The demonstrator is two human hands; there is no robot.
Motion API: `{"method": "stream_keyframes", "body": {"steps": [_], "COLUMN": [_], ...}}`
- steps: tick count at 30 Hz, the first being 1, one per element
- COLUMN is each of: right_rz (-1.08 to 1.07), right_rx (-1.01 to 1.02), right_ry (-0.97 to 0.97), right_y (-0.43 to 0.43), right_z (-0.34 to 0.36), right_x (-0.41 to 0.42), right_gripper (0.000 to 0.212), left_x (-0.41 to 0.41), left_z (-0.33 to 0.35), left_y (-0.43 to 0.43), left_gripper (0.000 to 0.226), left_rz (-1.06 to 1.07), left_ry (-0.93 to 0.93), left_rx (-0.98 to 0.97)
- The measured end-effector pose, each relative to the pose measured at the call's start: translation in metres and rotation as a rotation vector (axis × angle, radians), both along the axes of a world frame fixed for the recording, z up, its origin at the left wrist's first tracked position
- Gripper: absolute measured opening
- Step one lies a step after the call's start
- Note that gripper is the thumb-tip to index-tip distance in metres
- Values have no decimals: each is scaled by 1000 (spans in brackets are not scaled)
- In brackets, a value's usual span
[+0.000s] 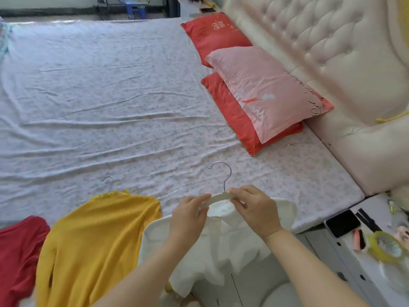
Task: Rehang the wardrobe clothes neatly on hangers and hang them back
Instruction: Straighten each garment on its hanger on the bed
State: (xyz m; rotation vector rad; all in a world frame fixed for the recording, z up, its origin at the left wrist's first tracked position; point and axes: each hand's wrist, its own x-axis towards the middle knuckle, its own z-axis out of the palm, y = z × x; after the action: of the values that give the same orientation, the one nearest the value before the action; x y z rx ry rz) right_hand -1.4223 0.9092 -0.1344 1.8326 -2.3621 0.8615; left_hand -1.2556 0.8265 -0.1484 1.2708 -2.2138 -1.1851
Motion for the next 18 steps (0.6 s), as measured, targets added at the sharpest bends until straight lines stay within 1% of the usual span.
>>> {"method": "stream_keyframes", "body": {"steps": [5, 12, 15, 18], "right_rz": [35, 88, 123, 137], "right_rx": [23, 107, 186, 316], "right_ry": [-41, -115, -137, -218], "right_y": [-47, -99, -123, -151], "right_z": [-15, -49, -67, -94], "right_x": [-17, -50, -66, -81], "right_gripper": [27, 30, 28, 23], "left_x": [-14, -43, -57, -66], "left_z": [-13, -38, -49, -63], "left_y": [-35, -70, -85, -99], "left_gripper": [32, 36, 38, 41], "left_rz": [69, 132, 157, 211], "left_ry": [-28, -117, -151, -178], "left_rx": [21, 69, 102, 114]}}
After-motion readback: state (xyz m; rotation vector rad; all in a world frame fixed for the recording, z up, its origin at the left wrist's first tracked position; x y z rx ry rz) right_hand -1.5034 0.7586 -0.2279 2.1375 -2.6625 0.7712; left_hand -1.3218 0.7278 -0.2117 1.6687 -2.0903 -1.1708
